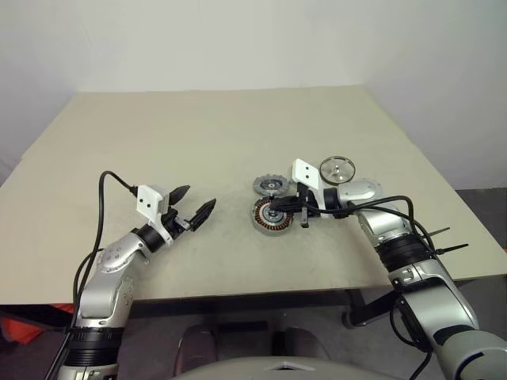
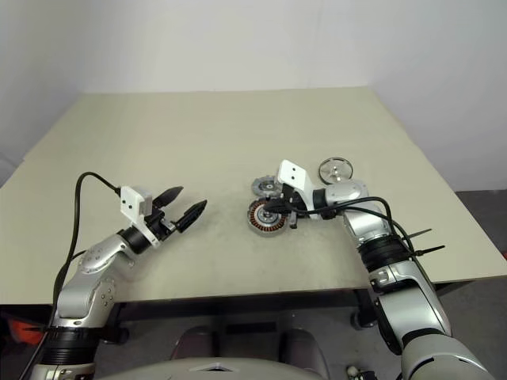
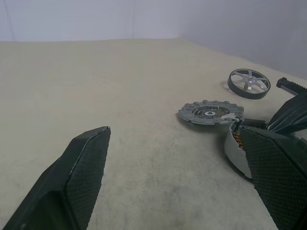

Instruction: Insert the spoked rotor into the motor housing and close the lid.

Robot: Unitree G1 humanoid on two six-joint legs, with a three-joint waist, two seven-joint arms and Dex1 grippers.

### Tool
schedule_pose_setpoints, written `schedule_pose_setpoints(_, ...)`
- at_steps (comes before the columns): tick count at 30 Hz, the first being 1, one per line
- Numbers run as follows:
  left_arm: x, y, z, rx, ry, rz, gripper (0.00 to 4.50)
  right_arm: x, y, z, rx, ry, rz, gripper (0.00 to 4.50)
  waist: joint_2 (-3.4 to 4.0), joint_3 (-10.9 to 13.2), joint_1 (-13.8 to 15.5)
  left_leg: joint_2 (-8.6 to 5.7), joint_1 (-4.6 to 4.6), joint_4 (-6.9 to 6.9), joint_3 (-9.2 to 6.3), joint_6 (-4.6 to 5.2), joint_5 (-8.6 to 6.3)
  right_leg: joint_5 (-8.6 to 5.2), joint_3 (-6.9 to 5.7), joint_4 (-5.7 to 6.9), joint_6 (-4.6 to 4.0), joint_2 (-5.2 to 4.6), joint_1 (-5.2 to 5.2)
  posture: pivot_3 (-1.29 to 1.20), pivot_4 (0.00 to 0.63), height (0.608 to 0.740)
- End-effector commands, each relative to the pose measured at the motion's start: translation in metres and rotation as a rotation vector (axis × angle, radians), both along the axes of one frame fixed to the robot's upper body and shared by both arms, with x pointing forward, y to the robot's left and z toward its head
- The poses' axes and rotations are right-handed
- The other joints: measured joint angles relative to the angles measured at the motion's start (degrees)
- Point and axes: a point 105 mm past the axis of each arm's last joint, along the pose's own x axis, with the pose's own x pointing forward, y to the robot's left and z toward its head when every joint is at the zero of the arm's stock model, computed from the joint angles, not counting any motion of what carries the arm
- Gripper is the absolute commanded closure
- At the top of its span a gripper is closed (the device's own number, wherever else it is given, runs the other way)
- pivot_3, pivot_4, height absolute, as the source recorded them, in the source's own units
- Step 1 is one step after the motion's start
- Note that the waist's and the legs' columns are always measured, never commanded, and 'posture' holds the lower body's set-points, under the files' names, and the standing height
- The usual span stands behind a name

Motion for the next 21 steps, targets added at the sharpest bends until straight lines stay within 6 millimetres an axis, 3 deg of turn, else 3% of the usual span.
schedule_pose_setpoints(1,0.0,-0.002,0.015,0.007,-0.054,-0.005,0.0,-0.003,0.005,0.012,0.023,-0.037,0.04,4.49,0.0,0.0,0.0,0.0,0.0,0.0,0.0,0.0,0.0,0.0,0.0,0.0,0.0,0.0,0.0,0.0,0.0,0.74)
schedule_pose_setpoints(11,0.0,-0.001,0.015,0.012,-0.054,0.006,0.0,-0.005,0.008,-0.002,-0.012,-0.015,0.044,4.49,0.0,0.0,0.0,0.0,0.0,0.0,0.0,0.0,0.0,0.0,0.0,0.0,0.0,0.0,0.0,0.0,0.0,0.74)
schedule_pose_setpoints(15,0.0,0.0,0.015,0.014,-0.053,0.011,0.0,0.003,0.004,-0.011,-0.041,-0.013,0.008,4.49,-0.01,0.0,0.0,0.0,0.0,0.0,0.0,-0.01,0.0,0.0,0.0,0.02,0.0,0.0,0.02,0.0,0.0,0.74)
schedule_pose_setpoints(21,-0.001,0.001,0.011,0.017,-0.049,0.014,0.0,0.017,-0.002,-0.008,-0.052,-0.037,-0.036,4.49,-0.01,0.0,0.0,-0.01,0.05,0.01,0.0,-0.05,0.03,0.0,0.0,0.03,0.0,-0.01,0.2,0.0,0.0,0.74)
